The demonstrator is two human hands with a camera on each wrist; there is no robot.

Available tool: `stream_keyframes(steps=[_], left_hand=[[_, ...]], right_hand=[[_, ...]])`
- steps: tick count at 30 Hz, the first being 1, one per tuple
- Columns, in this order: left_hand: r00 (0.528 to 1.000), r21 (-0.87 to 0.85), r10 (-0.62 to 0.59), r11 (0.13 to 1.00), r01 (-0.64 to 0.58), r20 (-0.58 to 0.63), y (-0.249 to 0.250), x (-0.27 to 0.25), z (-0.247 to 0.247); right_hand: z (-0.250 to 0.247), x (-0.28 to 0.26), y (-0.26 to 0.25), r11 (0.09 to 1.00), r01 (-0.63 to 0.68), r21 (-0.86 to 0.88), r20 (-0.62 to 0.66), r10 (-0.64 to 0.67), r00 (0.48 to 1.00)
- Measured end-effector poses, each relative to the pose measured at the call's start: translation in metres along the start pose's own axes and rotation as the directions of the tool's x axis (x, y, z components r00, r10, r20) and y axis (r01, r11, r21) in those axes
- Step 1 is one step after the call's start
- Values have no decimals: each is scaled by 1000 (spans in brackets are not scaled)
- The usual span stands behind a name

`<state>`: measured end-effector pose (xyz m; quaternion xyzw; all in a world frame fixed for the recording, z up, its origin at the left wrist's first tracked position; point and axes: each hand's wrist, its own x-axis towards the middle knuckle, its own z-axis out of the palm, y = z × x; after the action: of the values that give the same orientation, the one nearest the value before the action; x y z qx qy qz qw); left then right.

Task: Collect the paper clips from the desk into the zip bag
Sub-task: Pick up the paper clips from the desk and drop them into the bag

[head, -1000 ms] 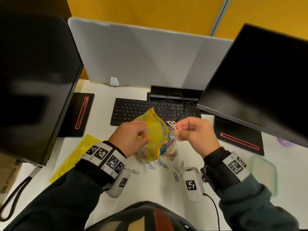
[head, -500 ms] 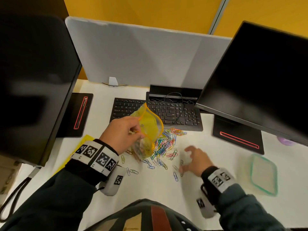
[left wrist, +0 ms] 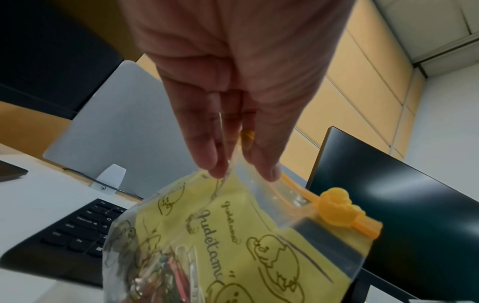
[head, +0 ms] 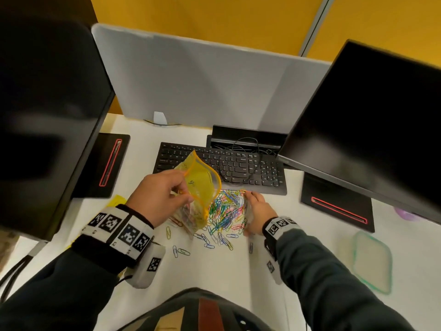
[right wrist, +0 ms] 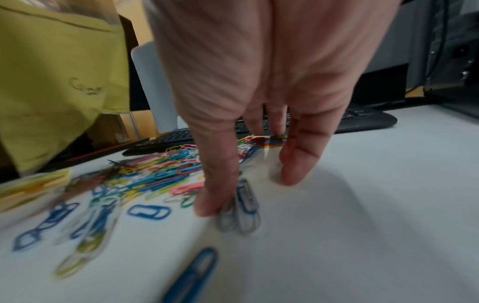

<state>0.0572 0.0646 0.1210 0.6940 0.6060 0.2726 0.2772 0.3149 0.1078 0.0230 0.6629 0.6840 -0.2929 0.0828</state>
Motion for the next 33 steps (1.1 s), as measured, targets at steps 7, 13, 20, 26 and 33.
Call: stream_keyframes(steps=[7, 13, 20, 26, 33], left_hand=[[1000, 10, -20, 1000, 20, -17, -6, -6, -1], [1000, -16, 3, 1000, -3, 9, -6, -4, 13], [998, -23, -11, 1000, 13, 54, -5, -5, 15], [993, -8, 5, 1000, -4, 118, 5, -5, 21], [998, 23, 9, 1000, -10, 61, 1, -8, 12]], right_hand=[[15, -5, 11, 999, 14, -41, -122, -18, 992], [43, -21, 7, 994, 23, -103, -189, -43, 981], [13, -43, -7, 884, 48, 466, -329, 122, 936], [-58, -75, -81, 797, 407, 446, -419, -215, 882], [-48, -41, -36, 862, 194, 469, -522, 93, 848]])
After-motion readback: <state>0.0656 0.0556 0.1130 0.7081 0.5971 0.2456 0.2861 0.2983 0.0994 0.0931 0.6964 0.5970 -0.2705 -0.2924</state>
